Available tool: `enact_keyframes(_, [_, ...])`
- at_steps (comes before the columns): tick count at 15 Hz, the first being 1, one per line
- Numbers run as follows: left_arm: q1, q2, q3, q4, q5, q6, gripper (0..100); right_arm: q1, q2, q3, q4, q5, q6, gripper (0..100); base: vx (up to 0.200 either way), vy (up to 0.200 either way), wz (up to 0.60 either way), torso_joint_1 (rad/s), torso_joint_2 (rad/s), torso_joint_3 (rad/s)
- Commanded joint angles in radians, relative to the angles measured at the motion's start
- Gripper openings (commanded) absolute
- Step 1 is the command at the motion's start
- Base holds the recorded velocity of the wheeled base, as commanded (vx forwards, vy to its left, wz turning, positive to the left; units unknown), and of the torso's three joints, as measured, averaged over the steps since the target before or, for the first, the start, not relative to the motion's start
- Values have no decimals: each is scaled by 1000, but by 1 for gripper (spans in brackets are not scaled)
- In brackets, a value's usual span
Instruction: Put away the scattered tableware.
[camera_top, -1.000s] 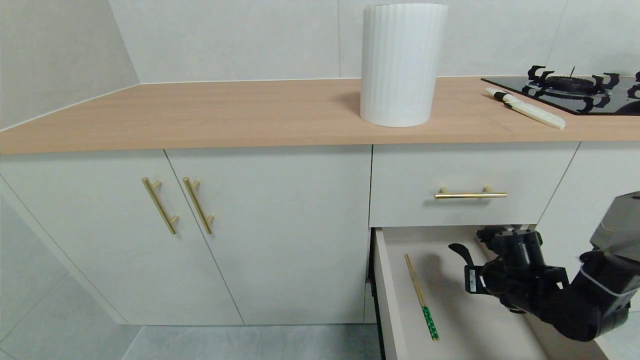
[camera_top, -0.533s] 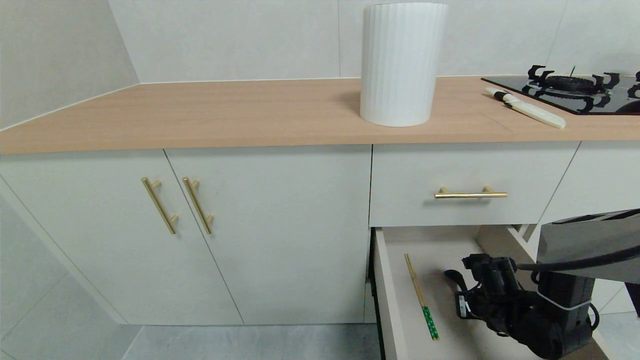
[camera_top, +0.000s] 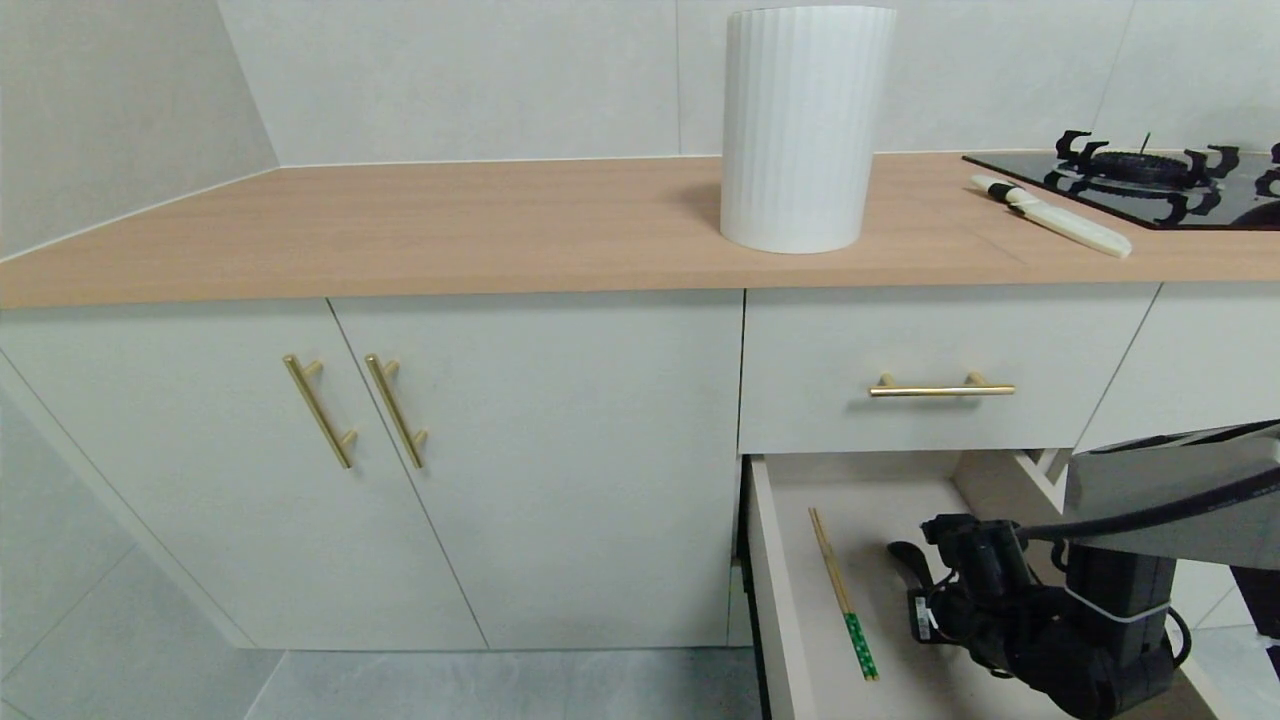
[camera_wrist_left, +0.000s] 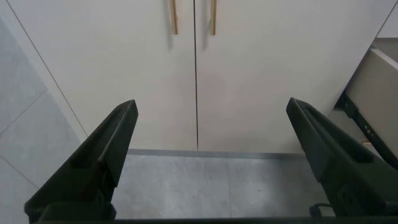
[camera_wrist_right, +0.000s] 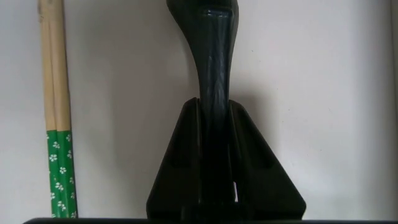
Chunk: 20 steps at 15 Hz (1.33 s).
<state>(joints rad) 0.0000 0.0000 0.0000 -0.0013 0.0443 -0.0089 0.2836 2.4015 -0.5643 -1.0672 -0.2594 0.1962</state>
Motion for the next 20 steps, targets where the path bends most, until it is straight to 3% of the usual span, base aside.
enact_keyframes(1, [0, 0, 0, 0, 0, 0, 100, 0, -1, 0, 0, 0, 0, 0, 0, 0, 0, 0, 0, 0])
enact_keyframes(2, [0, 0, 0, 0, 0, 0, 100, 0, -1, 0, -2, 0, 0, 100, 0, 0, 0, 0, 0, 0])
enact_keyframes(9, [0, 0, 0, 0, 0, 0, 100, 0, -16, 4, -3, 0, 3, 100, 0, 0, 0, 0, 0, 0])
enact_keyframes(14, [0, 0, 0, 0, 0, 0, 100, 0, -288, 96, 30, 17, -1, 100, 0, 0, 0, 0, 0, 0])
enact_keyframes(18, [0, 0, 0, 0, 0, 0, 100, 14, -607, 87, 332, 60, -9, 100, 0, 0, 0, 0, 0, 0])
enact_keyframes(20, [0, 0, 0, 0, 0, 0, 100, 63, -785, 53, 546, 88, -17, 100, 0, 0, 0, 0, 0, 0])
